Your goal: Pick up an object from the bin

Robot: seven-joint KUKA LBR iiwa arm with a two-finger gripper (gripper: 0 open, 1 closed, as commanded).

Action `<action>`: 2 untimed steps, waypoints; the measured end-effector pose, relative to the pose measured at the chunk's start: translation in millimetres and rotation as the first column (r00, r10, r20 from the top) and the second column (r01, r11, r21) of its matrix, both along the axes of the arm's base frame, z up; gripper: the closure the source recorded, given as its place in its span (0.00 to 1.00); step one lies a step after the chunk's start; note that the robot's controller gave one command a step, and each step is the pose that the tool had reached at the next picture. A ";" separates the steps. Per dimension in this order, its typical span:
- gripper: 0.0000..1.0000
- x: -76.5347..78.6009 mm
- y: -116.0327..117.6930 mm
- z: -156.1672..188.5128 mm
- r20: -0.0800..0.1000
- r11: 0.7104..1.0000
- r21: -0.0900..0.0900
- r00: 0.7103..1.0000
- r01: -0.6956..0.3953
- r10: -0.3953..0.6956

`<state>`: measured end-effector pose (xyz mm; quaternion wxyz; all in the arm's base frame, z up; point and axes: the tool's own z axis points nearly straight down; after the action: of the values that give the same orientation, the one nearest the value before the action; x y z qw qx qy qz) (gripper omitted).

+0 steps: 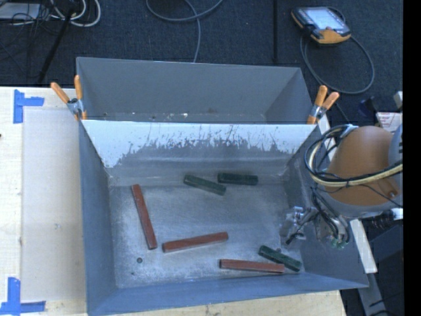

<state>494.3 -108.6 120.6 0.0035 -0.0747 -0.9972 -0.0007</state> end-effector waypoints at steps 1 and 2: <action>0.00 0.4 21.6 -52.7 0.004 0.861 0.001 0.861 -0.509 0.509; 1.00 0.7 21.5 -49.2 0.002 0.860 0.000 0.860 -0.510 0.510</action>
Offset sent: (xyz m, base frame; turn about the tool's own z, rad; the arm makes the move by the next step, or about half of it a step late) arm 0.0000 0.0000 0.0000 0.0000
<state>495.0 -87.1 71.4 0.0026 0.1913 -0.9815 -0.0003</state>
